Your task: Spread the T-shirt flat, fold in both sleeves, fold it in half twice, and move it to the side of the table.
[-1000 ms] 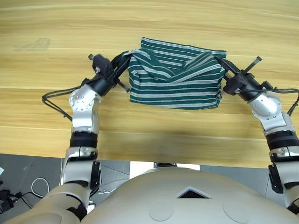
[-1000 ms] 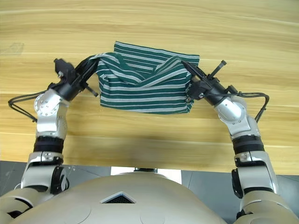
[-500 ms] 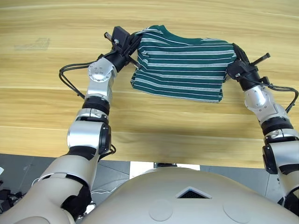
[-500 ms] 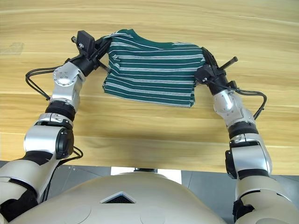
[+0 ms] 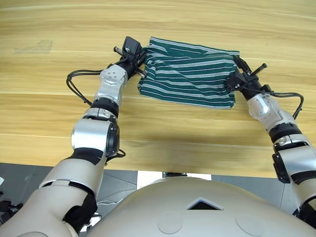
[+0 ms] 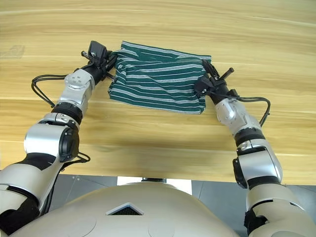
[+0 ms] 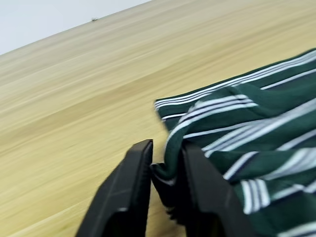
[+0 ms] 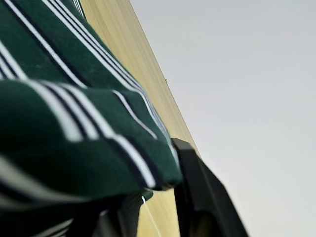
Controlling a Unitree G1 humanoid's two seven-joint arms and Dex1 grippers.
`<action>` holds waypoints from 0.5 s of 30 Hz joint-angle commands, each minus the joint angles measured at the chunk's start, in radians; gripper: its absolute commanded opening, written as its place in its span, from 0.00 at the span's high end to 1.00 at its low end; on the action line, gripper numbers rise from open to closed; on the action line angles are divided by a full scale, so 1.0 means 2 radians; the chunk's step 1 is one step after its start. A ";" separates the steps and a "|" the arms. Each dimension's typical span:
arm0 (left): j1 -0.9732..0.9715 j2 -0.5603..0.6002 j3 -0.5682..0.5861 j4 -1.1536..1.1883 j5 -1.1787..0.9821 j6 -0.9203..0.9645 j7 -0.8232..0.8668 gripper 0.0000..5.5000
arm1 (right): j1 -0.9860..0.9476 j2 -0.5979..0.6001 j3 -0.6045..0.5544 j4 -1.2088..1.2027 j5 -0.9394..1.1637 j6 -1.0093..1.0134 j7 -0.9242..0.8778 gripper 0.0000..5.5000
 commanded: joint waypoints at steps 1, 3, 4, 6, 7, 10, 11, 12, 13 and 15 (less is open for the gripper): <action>-0.012 0.002 0.013 0.008 0.001 0.010 0.019 0.69 | -0.015 0.006 0.003 0.019 -0.002 0.033 -0.017 0.69; -0.013 -0.001 0.021 0.006 -0.004 0.001 0.014 0.64 | -0.017 0.011 0.004 0.028 -0.002 0.050 -0.026 0.63; -0.014 -0.001 0.025 0.005 -0.005 -0.004 0.013 0.60 | -0.018 0.013 0.004 0.033 -0.002 0.058 -0.031 0.59; -0.017 -0.001 0.029 0.004 -0.004 -0.010 0.016 0.55 | -0.021 0.015 0.005 0.041 0.000 0.070 -0.035 0.52; -0.018 0.000 0.032 0.005 -0.005 -0.012 0.019 0.52 | -0.022 0.016 0.005 0.045 0.001 0.074 -0.037 0.49; -0.017 0.003 0.062 0.002 -0.026 -0.025 0.029 0.43 | -0.031 0.022 -0.005 0.062 0.012 0.101 -0.049 0.40; -0.014 0.006 0.083 -0.002 -0.045 -0.031 0.026 0.40 | -0.033 0.020 -0.015 0.068 0.021 0.112 -0.058 0.36; -0.006 0.011 0.112 -0.013 -0.077 -0.042 0.008 0.39 | -0.030 0.013 -0.033 0.068 0.038 0.115 -0.065 0.34; 0.004 0.016 0.135 -0.024 -0.102 -0.053 -0.010 0.39 | -0.025 0.006 -0.046 0.063 0.051 0.114 -0.070 0.30; 0.040 0.022 0.164 -0.063 -0.140 -0.080 -0.050 0.39 | -0.006 -0.008 -0.061 0.034 0.065 0.102 -0.075 0.30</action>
